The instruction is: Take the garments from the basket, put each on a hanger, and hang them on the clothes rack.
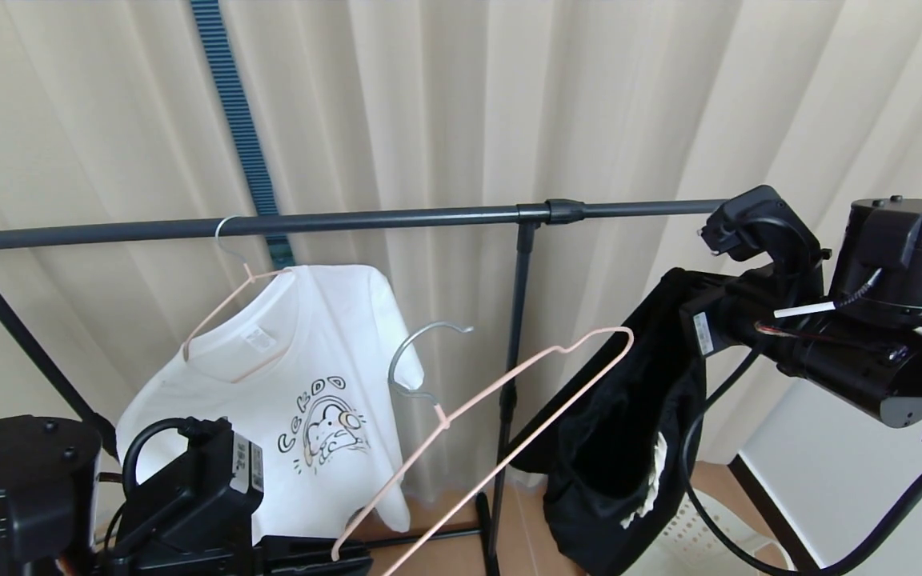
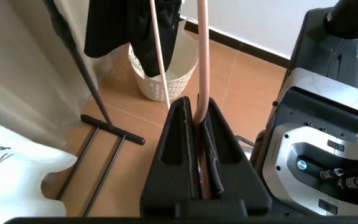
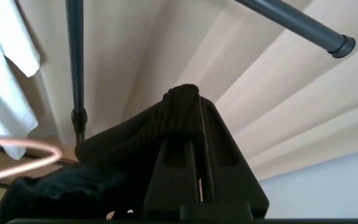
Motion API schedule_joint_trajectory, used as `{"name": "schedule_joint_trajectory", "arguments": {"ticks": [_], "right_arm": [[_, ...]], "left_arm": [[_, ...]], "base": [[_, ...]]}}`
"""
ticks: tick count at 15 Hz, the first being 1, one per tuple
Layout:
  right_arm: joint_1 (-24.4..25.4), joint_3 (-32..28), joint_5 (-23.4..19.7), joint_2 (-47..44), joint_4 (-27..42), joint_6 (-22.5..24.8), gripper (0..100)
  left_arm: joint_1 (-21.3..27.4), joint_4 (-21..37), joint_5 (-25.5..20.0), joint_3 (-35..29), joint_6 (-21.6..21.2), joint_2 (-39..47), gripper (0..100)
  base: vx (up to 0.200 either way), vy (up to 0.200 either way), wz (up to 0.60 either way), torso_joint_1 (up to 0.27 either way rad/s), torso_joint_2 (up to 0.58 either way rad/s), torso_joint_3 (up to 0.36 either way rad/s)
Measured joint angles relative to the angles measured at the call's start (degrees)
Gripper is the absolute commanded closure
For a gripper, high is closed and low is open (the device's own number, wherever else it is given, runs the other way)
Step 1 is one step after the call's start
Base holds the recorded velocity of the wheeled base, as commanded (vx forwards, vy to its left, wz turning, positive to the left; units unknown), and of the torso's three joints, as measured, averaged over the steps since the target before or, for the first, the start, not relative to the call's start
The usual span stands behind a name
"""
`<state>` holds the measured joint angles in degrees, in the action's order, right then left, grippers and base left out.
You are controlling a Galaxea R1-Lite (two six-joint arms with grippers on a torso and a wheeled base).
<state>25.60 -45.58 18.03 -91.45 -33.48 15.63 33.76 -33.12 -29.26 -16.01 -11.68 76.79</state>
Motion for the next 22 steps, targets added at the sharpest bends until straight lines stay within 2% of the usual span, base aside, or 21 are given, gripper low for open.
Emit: {"name": "schedule_joint_trajectory", "arguments": {"ticks": [10, 16, 18, 22], "right_arm": [[1.24, -1.16, 0.61, -1.62, 0.00, -1.07, 100], [5.53, 0.41, 6.27, -0.72, 0.50, -0.91, 100], [7.01, 0.82, 7.42, 0.02, 0.90, -0.85, 100], [10.69, 1.15, 12.54, 0.77, 0.99, -0.80, 100]], "left_arm": [[2.55, -0.07, 0.68, -3.28, 0.13, 4.72, 100], [2.88, -0.65, 4.49, -7.39, 0.65, 9.09, 100], [2.90, -2.60, 4.72, -7.80, 0.88, 9.76, 100], [3.04, -5.96, 7.17, -8.08, 1.19, 11.36, 100]], "base": [[0.000, 0.000, 0.00, 0.000, 0.00, 0.000], [0.000, 0.000, 0.00, 0.000, 0.00, 0.000], [0.000, 0.000, 0.00, 0.000, 0.00, 0.000], [0.000, 0.000, 0.00, 0.000, 0.00, 0.000]]}}
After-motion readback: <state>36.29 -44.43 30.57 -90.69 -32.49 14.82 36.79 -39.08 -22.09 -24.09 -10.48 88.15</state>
